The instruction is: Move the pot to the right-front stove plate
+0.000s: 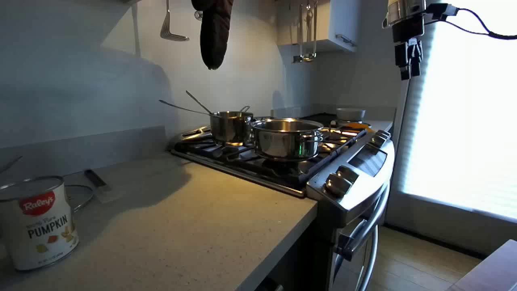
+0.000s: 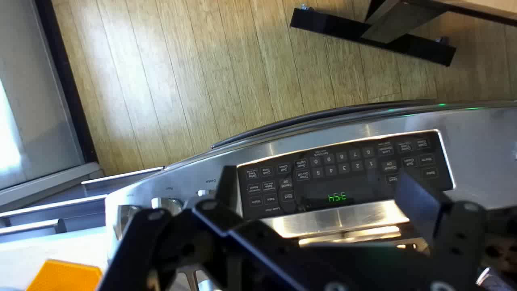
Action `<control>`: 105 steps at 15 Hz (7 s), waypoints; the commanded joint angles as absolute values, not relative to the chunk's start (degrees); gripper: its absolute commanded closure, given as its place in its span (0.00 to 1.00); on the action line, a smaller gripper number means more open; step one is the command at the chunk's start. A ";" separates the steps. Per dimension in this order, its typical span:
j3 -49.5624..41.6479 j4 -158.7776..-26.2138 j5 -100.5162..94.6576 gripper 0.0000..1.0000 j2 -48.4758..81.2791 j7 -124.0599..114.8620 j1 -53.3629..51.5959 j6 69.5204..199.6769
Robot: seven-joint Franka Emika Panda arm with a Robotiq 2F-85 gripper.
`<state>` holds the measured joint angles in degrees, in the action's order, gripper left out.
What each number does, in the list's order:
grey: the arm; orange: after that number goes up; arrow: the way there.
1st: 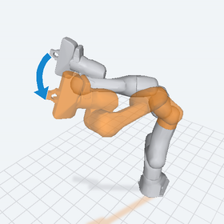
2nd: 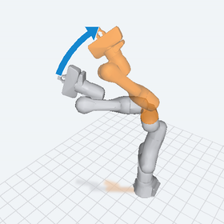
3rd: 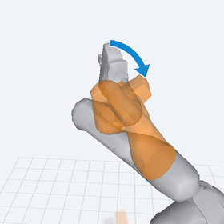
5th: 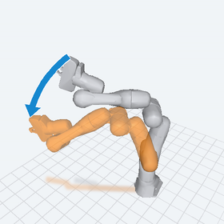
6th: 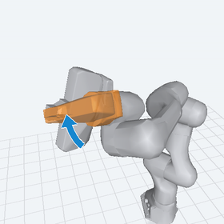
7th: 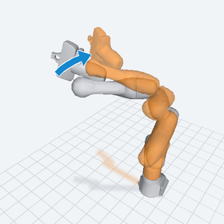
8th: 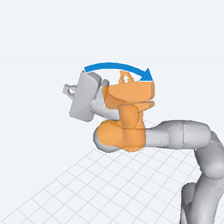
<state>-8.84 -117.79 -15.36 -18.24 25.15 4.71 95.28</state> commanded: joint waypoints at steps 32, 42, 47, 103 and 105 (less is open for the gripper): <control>2.35 -126.61 6.78 0.00 -9.96 7.85 -4.28 124.90; 4.12 -126.05 5.24 0.00 -7.19 1.20 -4.40 127.73; 5.46 -125.98 1.13 0.00 -4.40 -6.83 -4.19 133.00; 3.41 -120.55 13.49 0.98 0.00 -1.24 -2.88 125.07; 2.62 -119.29 15.56 0.98 0.08 0.83 -2.08 120.58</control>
